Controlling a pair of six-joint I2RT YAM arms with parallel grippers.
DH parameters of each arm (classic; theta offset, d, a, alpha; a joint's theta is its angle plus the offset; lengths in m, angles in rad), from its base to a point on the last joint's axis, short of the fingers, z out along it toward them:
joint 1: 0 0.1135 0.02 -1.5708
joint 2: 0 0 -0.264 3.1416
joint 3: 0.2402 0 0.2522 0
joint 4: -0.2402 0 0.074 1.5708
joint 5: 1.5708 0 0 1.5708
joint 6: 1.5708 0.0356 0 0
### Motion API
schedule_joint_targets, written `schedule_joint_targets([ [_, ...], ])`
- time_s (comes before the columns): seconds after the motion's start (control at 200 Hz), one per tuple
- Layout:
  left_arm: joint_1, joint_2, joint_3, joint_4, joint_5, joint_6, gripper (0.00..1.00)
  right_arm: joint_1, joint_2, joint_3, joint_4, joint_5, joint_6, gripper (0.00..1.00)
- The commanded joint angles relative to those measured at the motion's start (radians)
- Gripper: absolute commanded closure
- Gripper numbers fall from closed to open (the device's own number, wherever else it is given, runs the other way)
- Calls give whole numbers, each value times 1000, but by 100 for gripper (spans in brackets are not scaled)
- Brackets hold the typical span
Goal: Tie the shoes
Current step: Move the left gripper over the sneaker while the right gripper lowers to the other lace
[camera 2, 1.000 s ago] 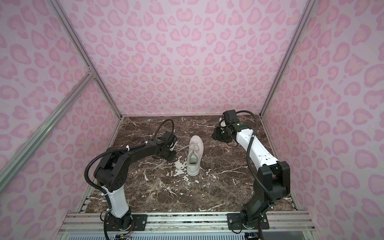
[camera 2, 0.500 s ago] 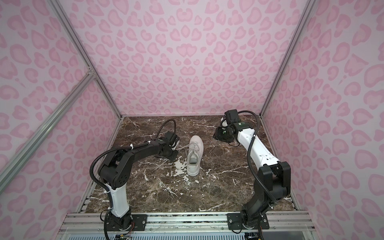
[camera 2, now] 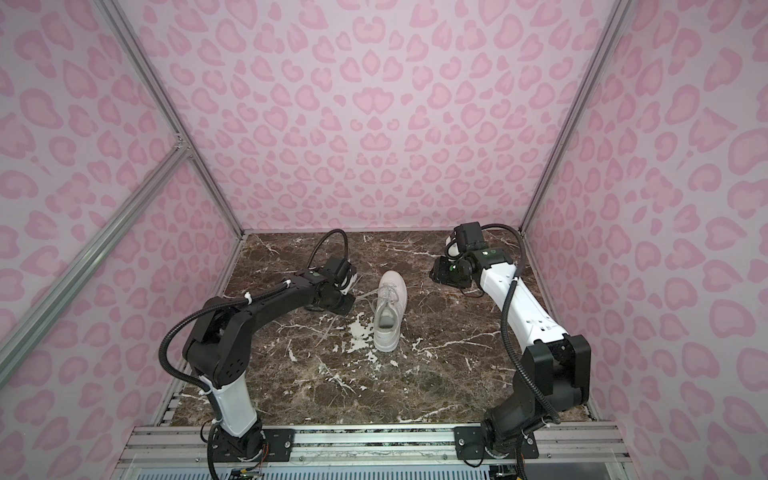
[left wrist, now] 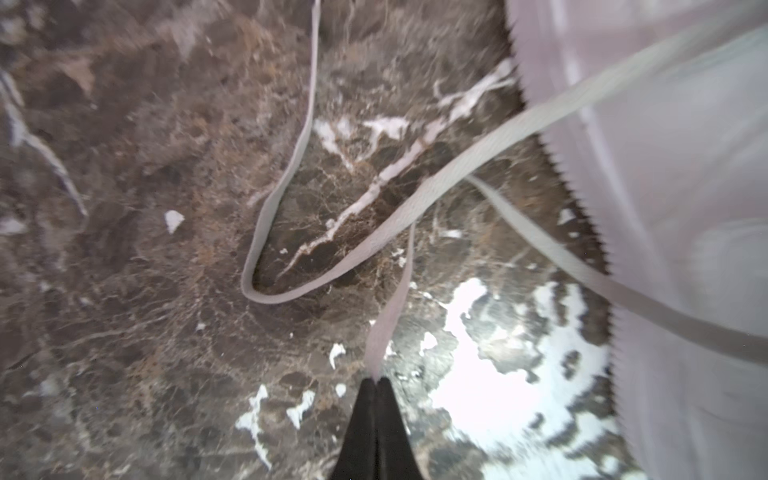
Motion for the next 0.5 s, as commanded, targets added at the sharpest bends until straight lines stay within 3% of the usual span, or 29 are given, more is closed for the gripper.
schedule_joint_targets([
  [0.0,0,-64,60,-113,85,-40,97,-1,-8,-21,18,-14,-2,49],
  [0.245,-30,-100,314,-192,202,-63,97,-8,-21,-39,15,-17,-9,49],
  [0.495,-50,105,671,-123,427,-157,97,-53,-62,-63,3,-24,-17,49],
])
